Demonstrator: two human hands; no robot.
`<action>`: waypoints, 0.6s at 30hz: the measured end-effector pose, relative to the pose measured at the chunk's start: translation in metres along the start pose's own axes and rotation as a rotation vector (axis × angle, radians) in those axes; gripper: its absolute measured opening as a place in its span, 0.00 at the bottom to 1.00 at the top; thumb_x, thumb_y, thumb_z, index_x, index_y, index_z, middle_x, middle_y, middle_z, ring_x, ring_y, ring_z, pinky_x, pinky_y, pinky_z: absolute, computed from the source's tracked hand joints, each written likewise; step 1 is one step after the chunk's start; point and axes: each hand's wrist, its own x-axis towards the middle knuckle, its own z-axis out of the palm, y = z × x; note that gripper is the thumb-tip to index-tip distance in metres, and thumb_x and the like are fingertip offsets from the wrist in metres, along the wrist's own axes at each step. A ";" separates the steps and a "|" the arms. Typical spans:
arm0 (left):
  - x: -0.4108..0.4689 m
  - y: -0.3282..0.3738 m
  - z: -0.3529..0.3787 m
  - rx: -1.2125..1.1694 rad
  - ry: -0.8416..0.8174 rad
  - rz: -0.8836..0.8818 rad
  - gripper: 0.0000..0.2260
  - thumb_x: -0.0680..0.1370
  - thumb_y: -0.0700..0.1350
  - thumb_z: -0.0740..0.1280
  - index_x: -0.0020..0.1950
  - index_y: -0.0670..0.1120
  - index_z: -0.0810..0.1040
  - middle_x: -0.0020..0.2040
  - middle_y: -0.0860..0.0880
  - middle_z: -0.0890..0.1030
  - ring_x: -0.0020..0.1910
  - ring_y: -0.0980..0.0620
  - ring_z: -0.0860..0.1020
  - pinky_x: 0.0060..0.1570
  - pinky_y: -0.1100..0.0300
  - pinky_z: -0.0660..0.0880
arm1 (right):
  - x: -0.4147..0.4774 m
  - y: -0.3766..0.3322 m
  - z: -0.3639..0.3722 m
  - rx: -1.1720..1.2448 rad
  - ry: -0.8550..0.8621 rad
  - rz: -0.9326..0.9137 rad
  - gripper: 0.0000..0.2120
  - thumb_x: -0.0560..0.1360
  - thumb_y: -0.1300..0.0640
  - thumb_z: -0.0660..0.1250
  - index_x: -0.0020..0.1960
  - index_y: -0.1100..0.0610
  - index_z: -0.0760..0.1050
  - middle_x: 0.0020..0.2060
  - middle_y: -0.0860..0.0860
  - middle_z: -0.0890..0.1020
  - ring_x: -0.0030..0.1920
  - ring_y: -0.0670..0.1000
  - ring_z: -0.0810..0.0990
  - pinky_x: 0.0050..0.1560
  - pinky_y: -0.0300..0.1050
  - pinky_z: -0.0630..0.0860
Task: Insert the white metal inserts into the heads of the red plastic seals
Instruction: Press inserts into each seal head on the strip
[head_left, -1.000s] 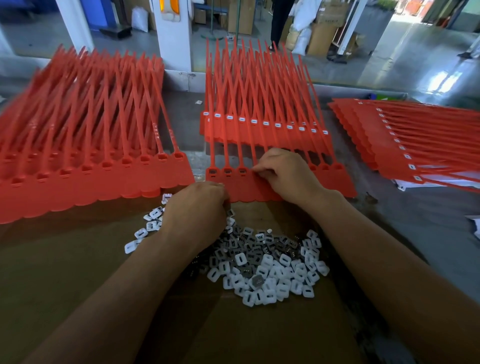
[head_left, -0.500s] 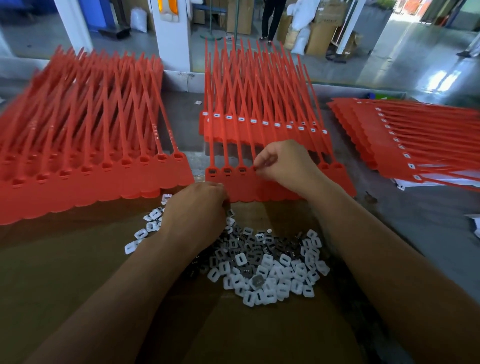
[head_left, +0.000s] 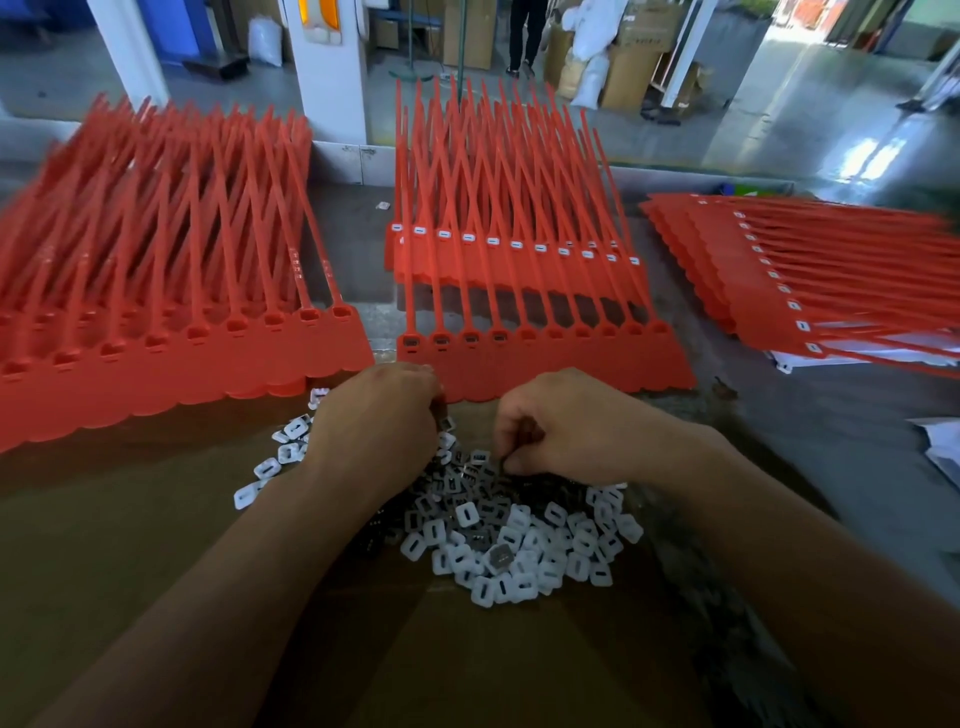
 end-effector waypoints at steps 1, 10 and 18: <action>0.000 0.000 0.000 -0.002 0.001 0.001 0.14 0.75 0.38 0.58 0.55 0.47 0.79 0.58 0.53 0.78 0.55 0.52 0.76 0.51 0.57 0.72 | -0.001 0.001 -0.001 0.032 0.008 -0.006 0.03 0.72 0.58 0.70 0.45 0.52 0.78 0.36 0.39 0.76 0.40 0.38 0.75 0.41 0.31 0.72; 0.000 -0.001 0.000 -0.007 -0.004 0.005 0.14 0.75 0.37 0.58 0.55 0.47 0.79 0.58 0.53 0.78 0.55 0.52 0.75 0.48 0.59 0.72 | -0.002 0.016 -0.009 0.122 0.095 0.022 0.10 0.74 0.57 0.68 0.39 0.44 0.73 0.36 0.40 0.78 0.38 0.33 0.75 0.39 0.26 0.71; 0.001 -0.001 0.001 -0.009 -0.006 0.007 0.15 0.75 0.37 0.57 0.55 0.47 0.79 0.58 0.52 0.78 0.56 0.51 0.75 0.51 0.57 0.72 | 0.000 0.023 -0.005 0.189 0.137 0.042 0.08 0.77 0.58 0.63 0.42 0.46 0.72 0.36 0.41 0.79 0.35 0.34 0.77 0.38 0.28 0.73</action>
